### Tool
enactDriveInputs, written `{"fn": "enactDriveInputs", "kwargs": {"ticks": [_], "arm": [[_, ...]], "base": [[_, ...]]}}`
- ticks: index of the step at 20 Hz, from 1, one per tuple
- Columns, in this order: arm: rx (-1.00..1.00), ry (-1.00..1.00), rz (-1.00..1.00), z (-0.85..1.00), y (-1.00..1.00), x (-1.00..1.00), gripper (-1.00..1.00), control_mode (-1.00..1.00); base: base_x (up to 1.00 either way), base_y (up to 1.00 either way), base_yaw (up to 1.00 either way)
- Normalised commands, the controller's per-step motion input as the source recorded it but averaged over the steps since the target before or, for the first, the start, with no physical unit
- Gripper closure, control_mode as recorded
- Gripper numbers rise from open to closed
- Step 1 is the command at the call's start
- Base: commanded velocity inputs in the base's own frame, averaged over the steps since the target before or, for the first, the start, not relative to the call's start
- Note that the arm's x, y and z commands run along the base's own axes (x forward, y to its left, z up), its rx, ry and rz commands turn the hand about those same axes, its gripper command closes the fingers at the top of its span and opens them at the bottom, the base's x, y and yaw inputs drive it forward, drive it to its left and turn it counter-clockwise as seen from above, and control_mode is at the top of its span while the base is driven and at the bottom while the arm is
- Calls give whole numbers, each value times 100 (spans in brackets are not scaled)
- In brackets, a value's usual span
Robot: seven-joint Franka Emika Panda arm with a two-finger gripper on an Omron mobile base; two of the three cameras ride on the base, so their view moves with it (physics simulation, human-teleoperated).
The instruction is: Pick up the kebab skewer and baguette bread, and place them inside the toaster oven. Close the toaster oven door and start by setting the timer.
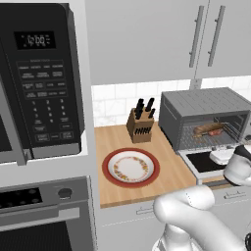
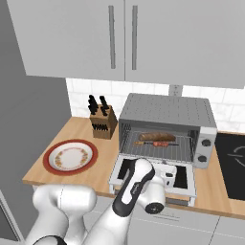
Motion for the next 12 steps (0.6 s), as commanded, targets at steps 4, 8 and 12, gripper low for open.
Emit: {"fn": "enactDriveInputs", "kwargs": {"ticks": [4,8,12], "arm": [[0,0,0,0,0,18,-100,-100],[0,0,0,0,0,18,-100,-100],[0,0,0,0,0,17,-100,-100]], "base": [[0,0,0],[0,0,0],[0,0,0]]}}
